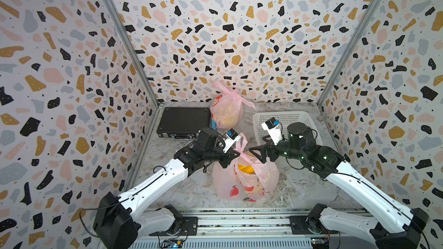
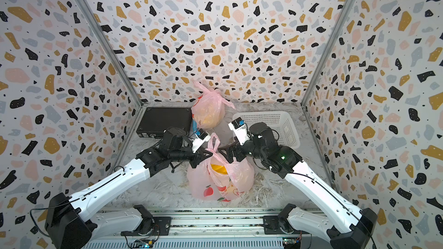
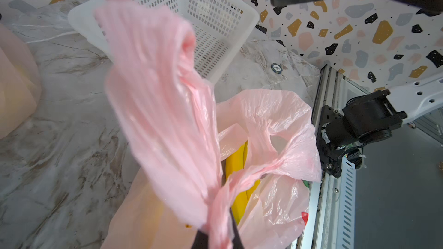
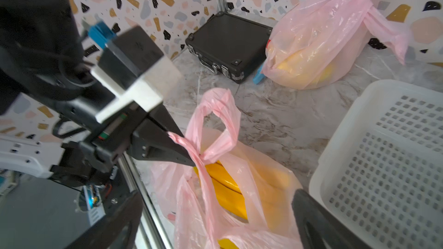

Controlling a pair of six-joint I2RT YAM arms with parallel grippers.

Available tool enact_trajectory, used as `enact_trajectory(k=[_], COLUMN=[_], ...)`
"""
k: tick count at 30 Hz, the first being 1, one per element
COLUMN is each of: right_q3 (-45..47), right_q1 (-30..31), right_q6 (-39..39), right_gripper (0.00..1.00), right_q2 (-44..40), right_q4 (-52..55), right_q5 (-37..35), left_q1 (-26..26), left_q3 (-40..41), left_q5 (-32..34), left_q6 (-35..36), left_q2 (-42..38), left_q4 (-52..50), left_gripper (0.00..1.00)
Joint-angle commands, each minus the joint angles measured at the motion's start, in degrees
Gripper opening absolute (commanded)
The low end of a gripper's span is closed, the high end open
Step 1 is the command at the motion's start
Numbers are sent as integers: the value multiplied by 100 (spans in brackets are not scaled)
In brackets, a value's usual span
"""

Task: Place the banana into a plastic bag & tie a knot
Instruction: Cross the plastic bag at the center of the board.

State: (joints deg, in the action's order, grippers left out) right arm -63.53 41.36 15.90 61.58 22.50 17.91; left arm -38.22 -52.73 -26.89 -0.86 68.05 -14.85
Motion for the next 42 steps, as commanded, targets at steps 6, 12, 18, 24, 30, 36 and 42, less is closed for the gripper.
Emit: enact_trajectory(k=[6,12,18,24,30,36,42], right_q3=[-391,-467,-452,-536,70,571,692], right_q1=[-120,-120,-120,-118,-120,-135,-172], right_q6=[1616,1781,1908,1996,1916,1697,1758], right_gripper=[97,86,80,44,0,0,0], right_q2=[737,1142,1298,1552,1094,474,493], right_q4=[-881,-1074,-1301,-1439,-1951,-2057,-2240], right_q5=[734,788,675,1013,911,365,367], left_q1=[-253,-292,-300,-298,-300,-301,-309], left_q3=[227,235,222,193,157,158,110], left_q5=[579,582,508,448,418,288,-10], left_q6=[96,126,131,143,157,170,193], left_q2=[-244,-249,-178,-152,-158,-270,-375], left_q4=[404,404,404,404,299,230,104], left_gripper=[0,0,0,0,4,47,82])
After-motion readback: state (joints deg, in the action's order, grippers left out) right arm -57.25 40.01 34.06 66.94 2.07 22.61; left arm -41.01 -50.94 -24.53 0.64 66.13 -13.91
